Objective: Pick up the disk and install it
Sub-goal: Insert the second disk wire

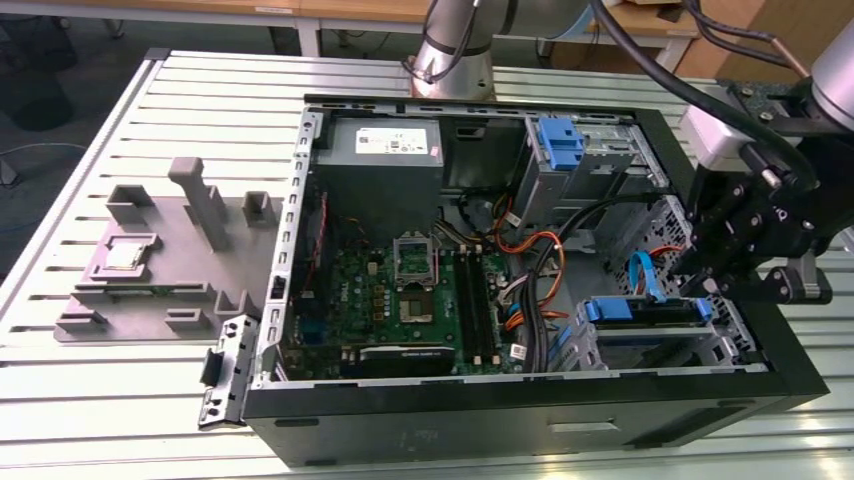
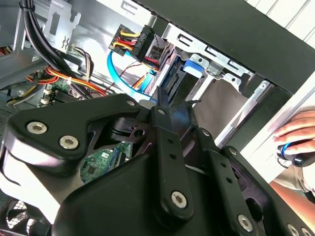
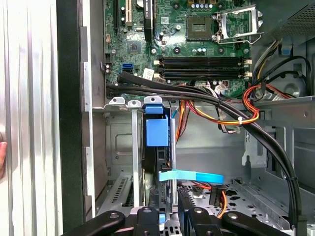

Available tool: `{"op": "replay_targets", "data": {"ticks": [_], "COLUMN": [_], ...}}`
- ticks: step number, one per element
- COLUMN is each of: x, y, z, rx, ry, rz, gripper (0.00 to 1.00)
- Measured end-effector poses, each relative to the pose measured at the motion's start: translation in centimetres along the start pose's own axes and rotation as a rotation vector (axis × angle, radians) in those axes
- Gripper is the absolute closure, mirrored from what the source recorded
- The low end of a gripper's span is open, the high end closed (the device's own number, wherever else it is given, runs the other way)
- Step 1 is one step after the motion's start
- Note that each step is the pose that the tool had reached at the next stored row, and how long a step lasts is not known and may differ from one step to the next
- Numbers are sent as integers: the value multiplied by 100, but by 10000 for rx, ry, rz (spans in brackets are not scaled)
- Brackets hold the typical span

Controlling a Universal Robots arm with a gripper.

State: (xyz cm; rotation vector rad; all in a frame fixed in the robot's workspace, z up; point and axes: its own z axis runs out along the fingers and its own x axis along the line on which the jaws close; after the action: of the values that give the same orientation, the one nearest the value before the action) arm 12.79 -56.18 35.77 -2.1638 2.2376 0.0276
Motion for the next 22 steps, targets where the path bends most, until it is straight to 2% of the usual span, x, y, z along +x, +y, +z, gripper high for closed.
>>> {"op": "replay_targets", "data": {"ticks": [4, 8, 22], "x": [-8, -39, -231], "y": [0, 1, 8], "z": [-3, 0, 11], "rx": [0, -1, -1], "ry": [3, -28, -31], "rz": [0, 0, 1], "gripper": [71, 71, 71]}}
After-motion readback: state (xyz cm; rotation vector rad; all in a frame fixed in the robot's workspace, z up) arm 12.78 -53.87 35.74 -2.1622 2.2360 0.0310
